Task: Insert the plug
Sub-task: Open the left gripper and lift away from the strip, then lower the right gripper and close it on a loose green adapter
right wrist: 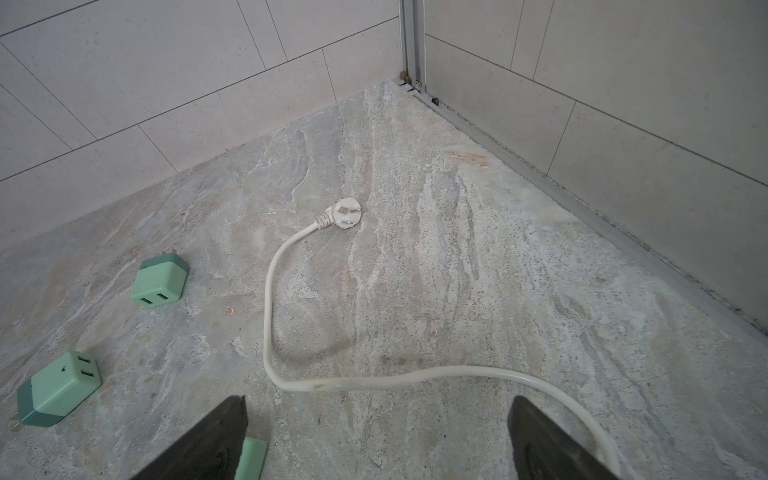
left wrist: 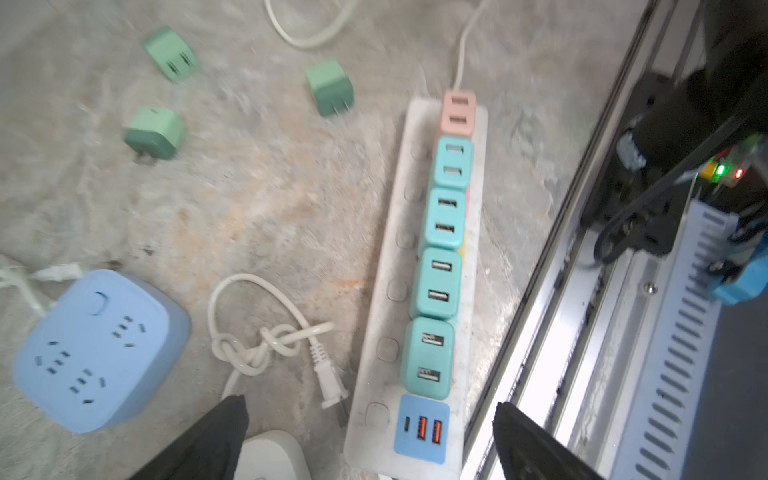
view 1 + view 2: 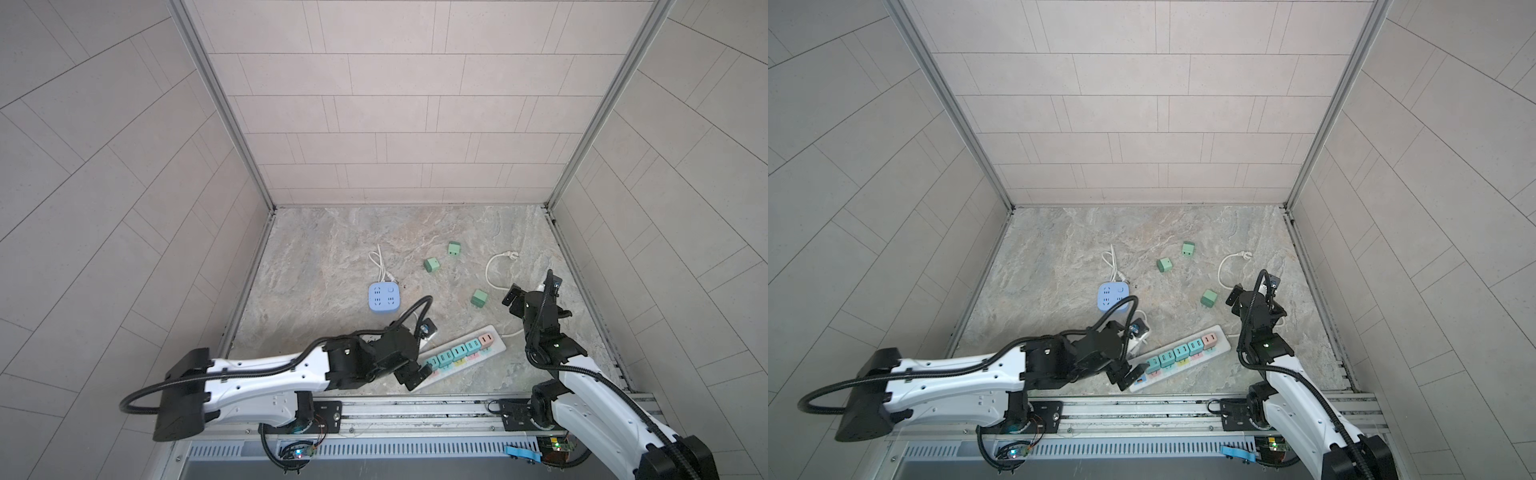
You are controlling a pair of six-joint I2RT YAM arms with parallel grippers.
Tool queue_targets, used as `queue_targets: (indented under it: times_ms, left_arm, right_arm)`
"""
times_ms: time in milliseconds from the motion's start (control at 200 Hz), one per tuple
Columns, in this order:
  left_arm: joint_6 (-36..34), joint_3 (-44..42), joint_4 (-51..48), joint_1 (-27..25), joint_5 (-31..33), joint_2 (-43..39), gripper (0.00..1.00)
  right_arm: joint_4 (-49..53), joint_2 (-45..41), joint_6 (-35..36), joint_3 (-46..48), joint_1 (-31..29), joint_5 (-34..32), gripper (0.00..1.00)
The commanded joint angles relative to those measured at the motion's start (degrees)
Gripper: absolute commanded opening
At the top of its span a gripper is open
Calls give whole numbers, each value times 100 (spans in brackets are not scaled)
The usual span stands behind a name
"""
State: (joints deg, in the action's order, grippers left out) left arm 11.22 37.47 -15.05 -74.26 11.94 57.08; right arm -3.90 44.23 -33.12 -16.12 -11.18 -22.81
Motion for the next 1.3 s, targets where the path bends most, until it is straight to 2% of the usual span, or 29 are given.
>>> queue_targets:
  times_ms: [0, 135, 285, 365, 555, 705, 781, 846, 921, 1021, 1091, 1161, 1296]
  left_arm:
    - [185, -776, 727, 25, 906, -1018, 100]
    - [276, -1426, 869, 50, 1600, -2468, 100]
    - [345, -1878, 786, 81, 2063, -3730, 100]
    - [378, -2040, 686, 112, 2294, -4259, 100]
    - [614, -2042, -75, 337, 2720, -5045, 100]
    - [822, -2026, -297, 677, 2785, -5020, 100]
    - [909, -2016, -247, 930, 2511, -4803, 100]
    - [1031, -2037, -123, 1359, 2089, -4542, 100]
    - [1199, -2042, 55, 2120, 1282, -4217, 100]
    - [1486, -2042, 284, 3267, -162, -3871, 100]
    - [1604, -2260, 511, 3749, -812, -3697, 100]
    - [1635, -2280, 640, 3988, -1094, -3556, 100]
    - [1594, -2229, 774, 4025, -1220, -3273, 100]
  right_arm:
    - [196, -32, -76, -63, 20, -130, 100]
    - [827, 290, -202, -566, 23, 33, 100]
    - [1052, 955, -276, -1167, -14, 800, 97]
    - [1284, 1428, -278, -1667, -134, 986, 96]
    - [1566, 2753, -201, -2752, -450, 1171, 92]
    - [2067, 3991, -58, -3868, -599, 1423, 87]
    - [2254, 4614, 53, -4448, -674, 1578, 86]
    - [2442, 5121, 104, -4985, -717, 1637, 84]
    - [2626, 5677, 148, -5542, -737, 1713, 83]
    - [2929, 6273, 226, -6277, -788, 1709, 83]
    - [3157, 6661, 298, -6779, -815, 1681, 83]
    - [3361, 7045, 365, -7256, -833, 1679, 83]
    - [3915, 7785, 502, -8211, -833, 1572, 83]
